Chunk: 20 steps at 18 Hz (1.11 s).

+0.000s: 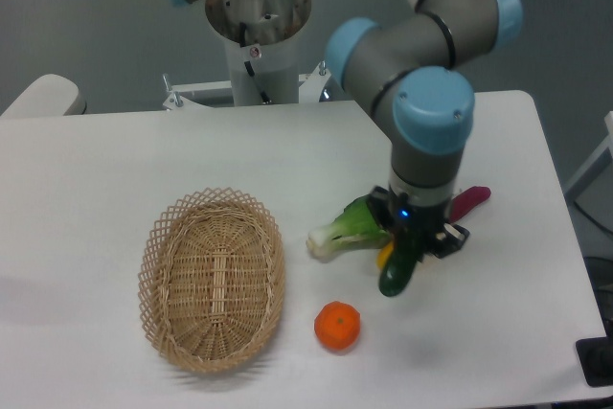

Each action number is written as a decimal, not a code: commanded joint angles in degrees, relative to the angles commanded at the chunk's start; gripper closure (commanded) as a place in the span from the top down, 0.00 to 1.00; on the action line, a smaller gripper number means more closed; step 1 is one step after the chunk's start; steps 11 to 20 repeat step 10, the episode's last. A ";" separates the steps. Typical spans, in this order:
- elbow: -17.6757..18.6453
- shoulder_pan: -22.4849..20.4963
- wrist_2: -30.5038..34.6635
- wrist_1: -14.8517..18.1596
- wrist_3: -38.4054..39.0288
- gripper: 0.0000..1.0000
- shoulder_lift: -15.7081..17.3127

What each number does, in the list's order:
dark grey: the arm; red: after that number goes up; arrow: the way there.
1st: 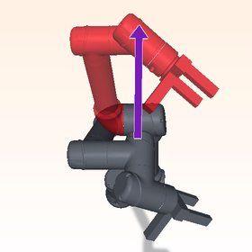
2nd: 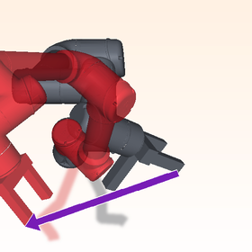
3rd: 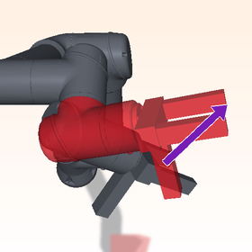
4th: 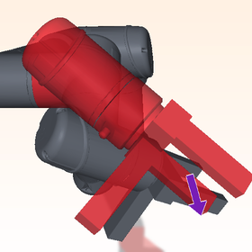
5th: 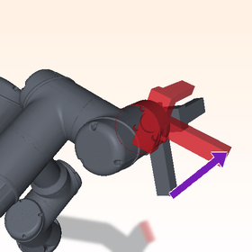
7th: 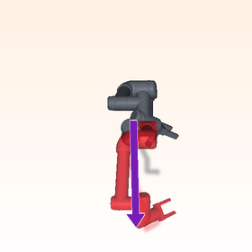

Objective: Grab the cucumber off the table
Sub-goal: 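Lift the cucumber off the table and swing it toward the bok choy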

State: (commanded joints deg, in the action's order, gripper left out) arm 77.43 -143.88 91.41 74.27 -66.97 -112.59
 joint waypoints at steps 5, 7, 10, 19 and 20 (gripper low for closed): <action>-0.17 0.00 0.00 0.00 -2.46 0.37 0.09; -0.09 -0.09 0.00 -0.09 -2.64 0.37 0.09; -0.17 0.00 0.00 -0.09 -2.64 0.37 0.09; -0.17 0.00 0.00 -0.09 -2.64 0.37 0.09; -0.17 0.00 0.00 -0.09 -2.64 0.37 0.09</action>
